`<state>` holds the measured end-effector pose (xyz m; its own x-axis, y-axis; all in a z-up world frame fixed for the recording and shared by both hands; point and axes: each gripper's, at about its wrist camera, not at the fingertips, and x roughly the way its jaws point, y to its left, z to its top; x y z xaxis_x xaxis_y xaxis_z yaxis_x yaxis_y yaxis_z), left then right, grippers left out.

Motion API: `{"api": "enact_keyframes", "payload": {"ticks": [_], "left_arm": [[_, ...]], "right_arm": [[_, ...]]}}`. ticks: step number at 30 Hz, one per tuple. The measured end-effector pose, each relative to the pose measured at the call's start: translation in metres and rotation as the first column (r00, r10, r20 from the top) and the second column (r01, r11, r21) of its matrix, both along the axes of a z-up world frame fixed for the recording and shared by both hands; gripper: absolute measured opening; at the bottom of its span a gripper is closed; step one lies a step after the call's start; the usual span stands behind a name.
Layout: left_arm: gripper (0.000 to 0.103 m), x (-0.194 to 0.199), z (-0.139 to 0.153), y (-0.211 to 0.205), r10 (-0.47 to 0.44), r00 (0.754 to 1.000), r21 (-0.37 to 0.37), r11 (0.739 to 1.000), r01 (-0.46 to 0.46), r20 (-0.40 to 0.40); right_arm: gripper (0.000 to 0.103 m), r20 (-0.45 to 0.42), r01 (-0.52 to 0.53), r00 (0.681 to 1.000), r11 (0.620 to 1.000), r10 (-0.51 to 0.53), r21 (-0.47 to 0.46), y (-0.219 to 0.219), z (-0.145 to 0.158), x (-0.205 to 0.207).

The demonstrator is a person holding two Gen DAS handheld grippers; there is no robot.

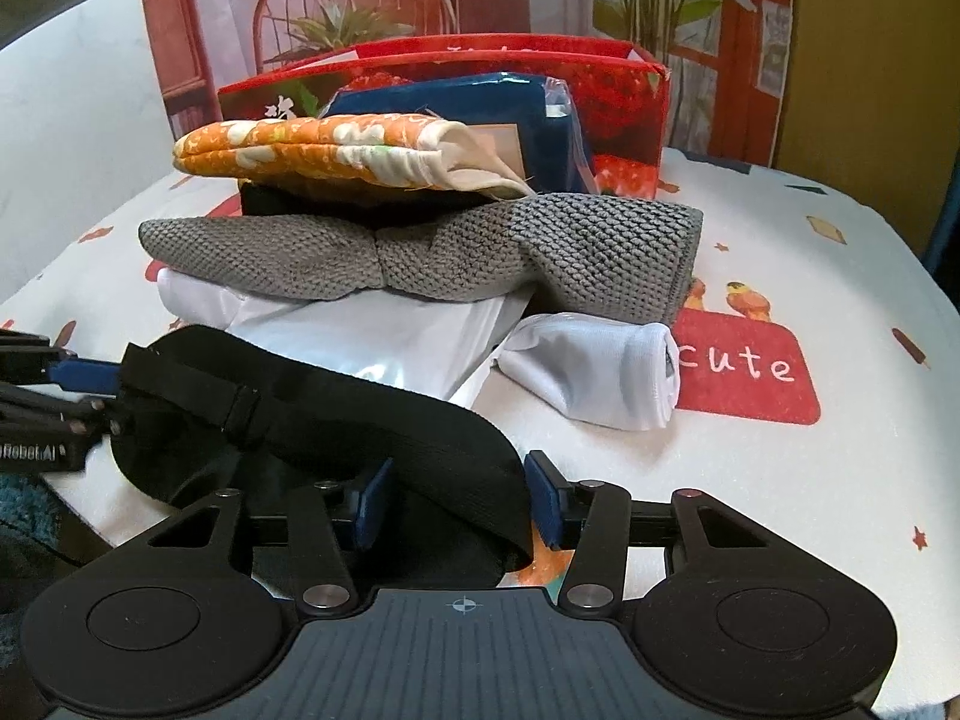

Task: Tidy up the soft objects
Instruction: 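Close the left tool on the black eye mask strap and lift, then carry the eye mask into the red box and open the left tool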

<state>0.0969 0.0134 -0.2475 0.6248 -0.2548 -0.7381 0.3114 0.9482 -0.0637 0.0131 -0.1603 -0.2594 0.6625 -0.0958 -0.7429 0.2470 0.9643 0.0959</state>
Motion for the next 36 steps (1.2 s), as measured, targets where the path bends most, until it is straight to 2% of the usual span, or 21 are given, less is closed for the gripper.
{"api": "enact_keyframes", "payload": {"ticks": [2, 8, 12, 15, 17, 19, 21, 22, 25, 28, 36], "left_arm": [[0.020, 0.002, 0.000, 0.004, 0.014, 1.000, -0.022, 1.000, -0.014, -0.007], [0.015, 0.003, 0.001, 0.009, 0.060, 0.998, -0.021, 0.998, -0.060, -0.003], [0.014, 0.007, 0.002, 0.020, 0.120, 0.993, -0.051, 0.991, -0.121, -0.015], [0.014, 0.008, 0.002, 0.022, 0.125, 0.992, -0.052, 0.991, -0.126, -0.014], [0.014, 0.008, 0.002, 0.022, 0.125, 0.992, -0.052, 0.991, -0.126, -0.014], [0.014, 0.008, 0.001, 0.022, 0.126, 0.992, -0.055, 0.990, -0.127, -0.014], [0.013, 0.008, 0.001, 0.022, 0.126, 0.992, -0.057, 0.990, -0.126, -0.011], [0.012, 0.006, 0.003, 0.023, 0.125, 0.992, -0.058, 0.990, -0.125, -0.003], [0.009, -0.004, 0.012, 0.019, 0.105, 0.992, -0.065, 0.993, -0.101, 0.063], [0.008, -0.015, 0.026, 0.015, 0.077, 0.987, -0.073, 0.995, -0.067, 0.144], [0.008, -0.032, 0.057, 0.016, 0.049, 0.961, -0.114, 0.993, -0.018, 0.272]], "right_arm": [[0.045, 0.000, 0.003, 1.000, 1.000, -0.003, 0.000, 0.000, 0.000, 0.000], [0.049, -0.006, 0.020, 1.000, 1.000, -0.020, 0.001, 0.001, 0.003, -0.003], [0.049, -0.017, 0.040, 0.999, 0.999, -0.040, 0.028, -0.002, 0.004, -0.007], [0.049, -0.019, 0.044, 0.999, 0.998, -0.043, 0.046, -0.004, 0.003, -0.008], [0.041, -0.018, 0.027, 1.000, 0.999, -0.026, 0.047, -0.002, 0.003, -0.007], [0.028, -0.013, 0.007, 1.000, 0.998, -0.006, 0.055, 0.000, 0.004, -0.007], [0.023, -0.008, -0.002, 1.000, 0.998, 0.002, 0.061, 0.001, 0.004, -0.007], [0.014, 0.000, 0.004, 1.000, 0.998, -0.004, 0.061, 0.000, 0.005, -0.007], [0.007, 0.060, 0.016, 0.998, 0.998, -0.020, 0.060, -0.003, 0.016, -0.012], [0.005, 0.137, 0.010, 0.990, 0.999, -0.016, 0.042, -0.003, 0.032, -0.017], [0.005, 0.277, -0.007, 0.961, 1.000, 0.003, 0.011, -0.008, 0.076, -0.029]]}}
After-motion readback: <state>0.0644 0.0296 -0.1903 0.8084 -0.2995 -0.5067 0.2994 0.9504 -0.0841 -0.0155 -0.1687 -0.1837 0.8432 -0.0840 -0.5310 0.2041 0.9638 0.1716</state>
